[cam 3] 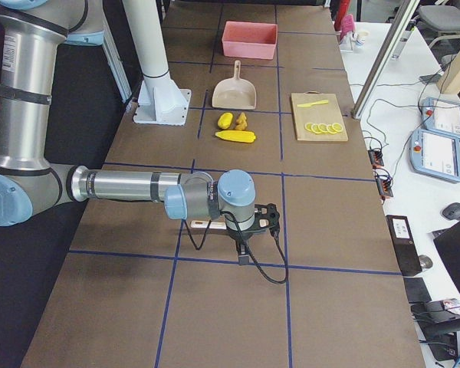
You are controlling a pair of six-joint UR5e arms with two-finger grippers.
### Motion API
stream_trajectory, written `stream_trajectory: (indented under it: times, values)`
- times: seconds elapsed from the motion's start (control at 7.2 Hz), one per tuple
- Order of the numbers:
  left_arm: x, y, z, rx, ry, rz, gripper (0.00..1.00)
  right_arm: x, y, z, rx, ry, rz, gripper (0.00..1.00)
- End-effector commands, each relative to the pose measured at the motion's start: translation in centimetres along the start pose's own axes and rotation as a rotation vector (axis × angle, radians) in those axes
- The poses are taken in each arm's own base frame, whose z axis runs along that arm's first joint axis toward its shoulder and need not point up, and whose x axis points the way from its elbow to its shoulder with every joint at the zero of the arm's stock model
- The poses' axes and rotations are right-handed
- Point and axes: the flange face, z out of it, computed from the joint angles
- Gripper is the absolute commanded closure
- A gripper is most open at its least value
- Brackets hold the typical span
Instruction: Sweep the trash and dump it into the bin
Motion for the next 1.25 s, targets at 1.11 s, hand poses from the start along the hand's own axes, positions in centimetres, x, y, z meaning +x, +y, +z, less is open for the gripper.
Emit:
stream_trajectory:
  times: [1.11]
  values:
    - [0.3, -0.1, 0.3, 0.000, 0.004, 0.010, 0.00, -12.6, 4.3, 0.7, 0.020, -0.118, 0.042, 0.00]
